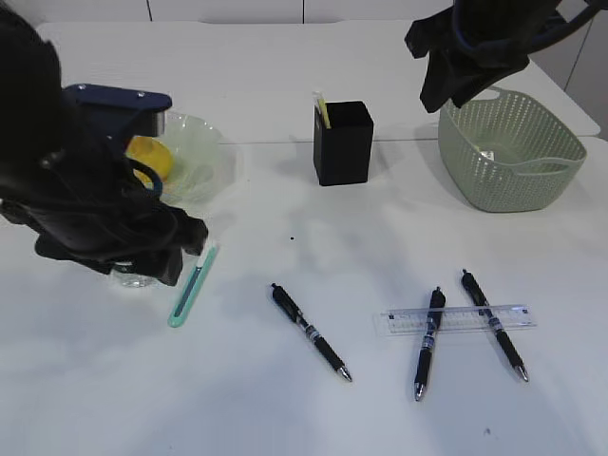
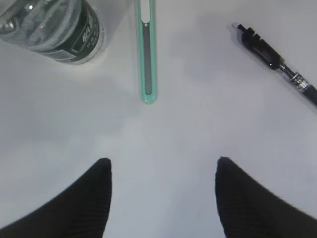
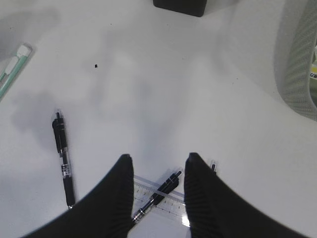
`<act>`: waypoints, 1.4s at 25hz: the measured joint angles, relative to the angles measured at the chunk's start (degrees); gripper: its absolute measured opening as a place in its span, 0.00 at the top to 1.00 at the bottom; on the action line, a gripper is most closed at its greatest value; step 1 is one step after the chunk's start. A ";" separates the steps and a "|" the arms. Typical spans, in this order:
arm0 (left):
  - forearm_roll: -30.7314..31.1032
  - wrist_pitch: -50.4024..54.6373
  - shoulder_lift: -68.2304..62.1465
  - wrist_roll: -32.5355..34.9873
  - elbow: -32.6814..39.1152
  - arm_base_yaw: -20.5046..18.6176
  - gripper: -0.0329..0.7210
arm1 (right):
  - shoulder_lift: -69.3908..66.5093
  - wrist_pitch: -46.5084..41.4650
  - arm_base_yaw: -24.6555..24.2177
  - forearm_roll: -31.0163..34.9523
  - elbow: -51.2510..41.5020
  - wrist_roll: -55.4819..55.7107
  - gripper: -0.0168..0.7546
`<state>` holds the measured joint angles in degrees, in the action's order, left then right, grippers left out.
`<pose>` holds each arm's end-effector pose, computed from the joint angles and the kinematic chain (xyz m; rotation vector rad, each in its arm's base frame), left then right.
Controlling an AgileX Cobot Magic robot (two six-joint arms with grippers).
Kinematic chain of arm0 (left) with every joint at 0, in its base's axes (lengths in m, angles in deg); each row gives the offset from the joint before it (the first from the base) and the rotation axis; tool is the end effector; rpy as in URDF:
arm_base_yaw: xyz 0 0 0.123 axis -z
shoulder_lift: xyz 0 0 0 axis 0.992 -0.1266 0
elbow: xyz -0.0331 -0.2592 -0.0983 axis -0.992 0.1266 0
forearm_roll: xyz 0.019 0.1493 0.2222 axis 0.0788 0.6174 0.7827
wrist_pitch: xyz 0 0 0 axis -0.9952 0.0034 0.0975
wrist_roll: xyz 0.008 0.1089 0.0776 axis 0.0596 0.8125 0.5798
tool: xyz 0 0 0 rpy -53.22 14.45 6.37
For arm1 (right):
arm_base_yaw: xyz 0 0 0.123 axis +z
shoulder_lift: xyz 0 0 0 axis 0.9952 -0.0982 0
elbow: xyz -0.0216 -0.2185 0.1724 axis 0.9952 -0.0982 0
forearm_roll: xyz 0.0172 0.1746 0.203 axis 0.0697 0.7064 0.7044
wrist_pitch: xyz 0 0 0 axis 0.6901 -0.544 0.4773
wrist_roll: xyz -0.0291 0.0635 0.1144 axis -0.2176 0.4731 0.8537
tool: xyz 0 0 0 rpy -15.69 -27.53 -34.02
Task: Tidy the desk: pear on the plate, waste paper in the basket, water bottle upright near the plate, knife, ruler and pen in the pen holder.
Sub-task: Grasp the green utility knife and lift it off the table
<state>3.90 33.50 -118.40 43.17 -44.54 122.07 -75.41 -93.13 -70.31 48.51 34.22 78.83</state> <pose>0.2738 -0.1948 0.1917 0.2489 2.7654 -0.0519 0.4143 0.1180 0.2939 -0.4855 2.6900 0.1843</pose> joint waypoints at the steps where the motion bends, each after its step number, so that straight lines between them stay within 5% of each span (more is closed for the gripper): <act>1: 0.00 -0.70 -1.14 -0.19 0.00 0.00 0.34 | 0.00 0.00 0.00 0.00 0.00 0.00 0.64; 26: 1.46 -6.94 -18.88 -1.48 -5.37 0.61 0.34 | 0.00 -0.04 0.00 0.00 0.00 0.00 0.64; 35: 0.25 -8.36 -19.09 0.49 -5.37 -4.44 0.34 | 0.00 -0.04 0.00 0.00 0.00 0.11 0.64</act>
<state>4.15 25.14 -137.49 43.67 -49.91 117.64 -75.41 -93.17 -70.31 48.51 34.22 78.95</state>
